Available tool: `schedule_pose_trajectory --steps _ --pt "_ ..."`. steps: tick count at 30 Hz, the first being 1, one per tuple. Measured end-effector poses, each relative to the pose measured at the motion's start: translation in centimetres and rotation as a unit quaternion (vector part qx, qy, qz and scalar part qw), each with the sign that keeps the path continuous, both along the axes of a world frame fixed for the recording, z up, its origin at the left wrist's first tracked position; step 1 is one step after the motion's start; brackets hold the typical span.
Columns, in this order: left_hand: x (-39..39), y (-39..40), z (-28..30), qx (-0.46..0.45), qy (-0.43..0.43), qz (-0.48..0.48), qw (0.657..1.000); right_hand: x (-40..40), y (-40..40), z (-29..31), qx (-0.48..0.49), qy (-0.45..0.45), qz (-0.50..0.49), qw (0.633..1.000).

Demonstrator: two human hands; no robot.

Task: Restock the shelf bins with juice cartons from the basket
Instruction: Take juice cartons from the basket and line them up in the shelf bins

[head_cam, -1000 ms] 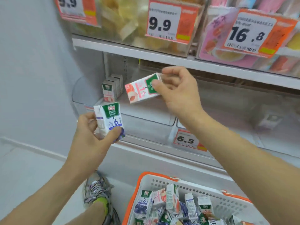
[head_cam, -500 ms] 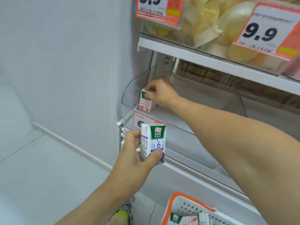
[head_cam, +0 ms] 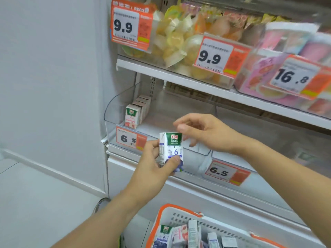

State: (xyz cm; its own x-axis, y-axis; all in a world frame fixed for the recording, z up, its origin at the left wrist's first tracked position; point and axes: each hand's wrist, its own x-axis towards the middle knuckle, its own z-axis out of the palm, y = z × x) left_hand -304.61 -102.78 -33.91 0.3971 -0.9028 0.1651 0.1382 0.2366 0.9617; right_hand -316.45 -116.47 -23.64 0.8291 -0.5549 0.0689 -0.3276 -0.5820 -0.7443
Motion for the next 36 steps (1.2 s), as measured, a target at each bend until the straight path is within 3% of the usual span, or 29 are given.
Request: schedule_pose_trajectory --steps 3,8,13,16,21,23,26,30,36 --pt "-3.7 -1.5 1.1 -0.013 -0.039 -0.065 0.997 -7.0 1.4 -0.1 0.003 0.001 -0.030 1.000" --pt "-11.2 -4.5 2.2 -0.047 -0.119 -0.135 0.983 -16.6 2.0 -1.1 0.016 -0.112 -0.139 0.984" --pt "-18.0 -7.4 2.3 -0.088 -0.216 -0.202 0.951 -25.6 2.5 -2.2 -0.009 -0.164 -0.178 0.970" --pt "-21.3 -9.4 1.5 -0.104 -0.326 -0.144 0.928 -30.7 2.5 -2.7 -0.080 -0.182 -0.241 0.950" --pt "-23.8 -12.8 -0.3 -0.106 -0.470 -0.035 0.876 -39.3 0.4 -1.6 -0.164 -0.257 -0.364 0.880" --pt "-24.5 -13.4 -1.1 -0.108 -0.514 0.003 0.851 -42.0 -2.1 -1.8 -0.172 -0.223 -0.425 0.860" --pt "-25.3 -13.9 -1.8 -0.121 -0.499 0.059 0.856 -43.6 -7.6 -3.4 -0.103 -0.179 -0.476 0.855" --pt "-25.4 -13.9 -2.2 -0.145 -0.494 0.082 0.853 -41.6 -14.7 -4.7 -0.091 -0.055 -0.451 0.886" --pt "-25.2 -14.2 -2.6 -0.160 -0.493 0.084 0.851 -37.2 -19.9 -7.1 -0.044 0.026 -0.439 0.897"
